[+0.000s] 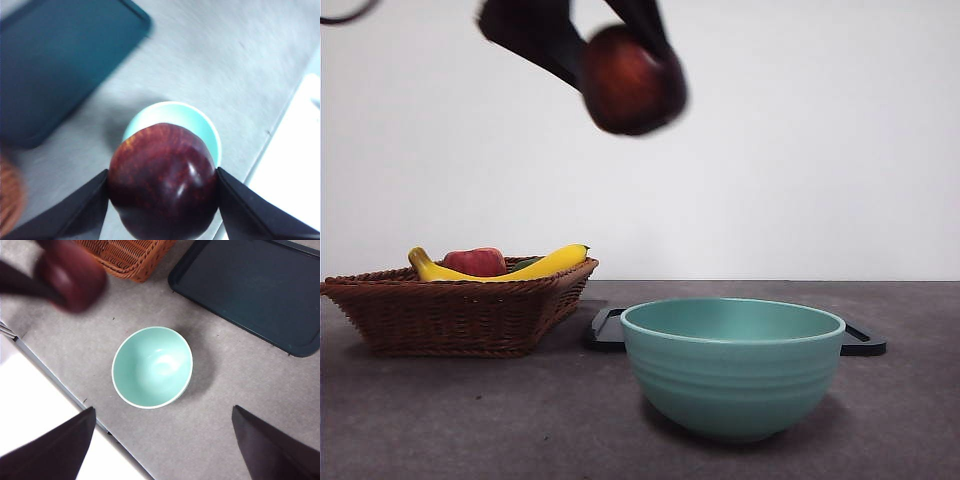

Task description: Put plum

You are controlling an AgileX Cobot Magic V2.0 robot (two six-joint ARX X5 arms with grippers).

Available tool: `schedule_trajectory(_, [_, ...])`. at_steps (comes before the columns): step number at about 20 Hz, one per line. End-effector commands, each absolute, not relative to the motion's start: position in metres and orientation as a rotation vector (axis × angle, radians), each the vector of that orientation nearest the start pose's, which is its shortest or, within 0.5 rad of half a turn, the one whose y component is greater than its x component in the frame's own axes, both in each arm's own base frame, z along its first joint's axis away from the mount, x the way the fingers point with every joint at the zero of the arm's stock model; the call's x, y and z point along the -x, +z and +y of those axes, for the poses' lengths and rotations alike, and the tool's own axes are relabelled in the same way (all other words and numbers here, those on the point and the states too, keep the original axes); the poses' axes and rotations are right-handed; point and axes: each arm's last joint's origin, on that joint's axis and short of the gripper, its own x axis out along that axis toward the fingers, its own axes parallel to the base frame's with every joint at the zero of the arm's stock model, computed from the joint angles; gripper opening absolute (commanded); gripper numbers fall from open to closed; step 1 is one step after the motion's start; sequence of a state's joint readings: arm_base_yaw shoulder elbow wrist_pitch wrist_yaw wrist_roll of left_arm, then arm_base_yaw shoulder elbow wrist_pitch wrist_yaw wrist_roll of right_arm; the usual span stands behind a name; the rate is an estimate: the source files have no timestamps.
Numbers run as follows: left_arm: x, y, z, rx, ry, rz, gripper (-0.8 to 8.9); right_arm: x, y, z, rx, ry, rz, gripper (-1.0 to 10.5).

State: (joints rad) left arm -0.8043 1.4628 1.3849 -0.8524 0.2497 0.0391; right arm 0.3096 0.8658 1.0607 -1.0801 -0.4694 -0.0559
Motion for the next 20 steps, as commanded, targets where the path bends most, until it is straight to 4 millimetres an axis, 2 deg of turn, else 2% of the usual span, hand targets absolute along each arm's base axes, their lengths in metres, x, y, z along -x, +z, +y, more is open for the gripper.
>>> schedule_trajectory(1, [-0.204,0.317,-0.241,-0.357,-1.050,0.913,2.66,-0.128,0.343,0.055,-0.017,0.760,0.863,4.4])
schedule_trajectory(6, [-0.206,0.275,-0.277,-0.506,-1.082,0.980,2.66,-0.127,0.343,0.055,-0.017,0.759,0.870,4.4])
schedule_trajectory(10, [-0.207,0.248,-0.295,-0.597,-1.070,0.997,2.65,-0.127,0.343,0.055,-0.018,0.759,0.870,4.4])
schedule_trajectory(14, [-0.208,0.232,-0.306,-0.645,-1.073,0.999,2.65,-0.127,0.343,0.055,-0.018,0.759,0.870,4.4])
schedule_trajectory(20, [-0.212,0.218,-0.312,-0.697,-1.100,0.995,2.65,-0.127,0.343,0.055,-0.017,0.759,0.870,4.4])
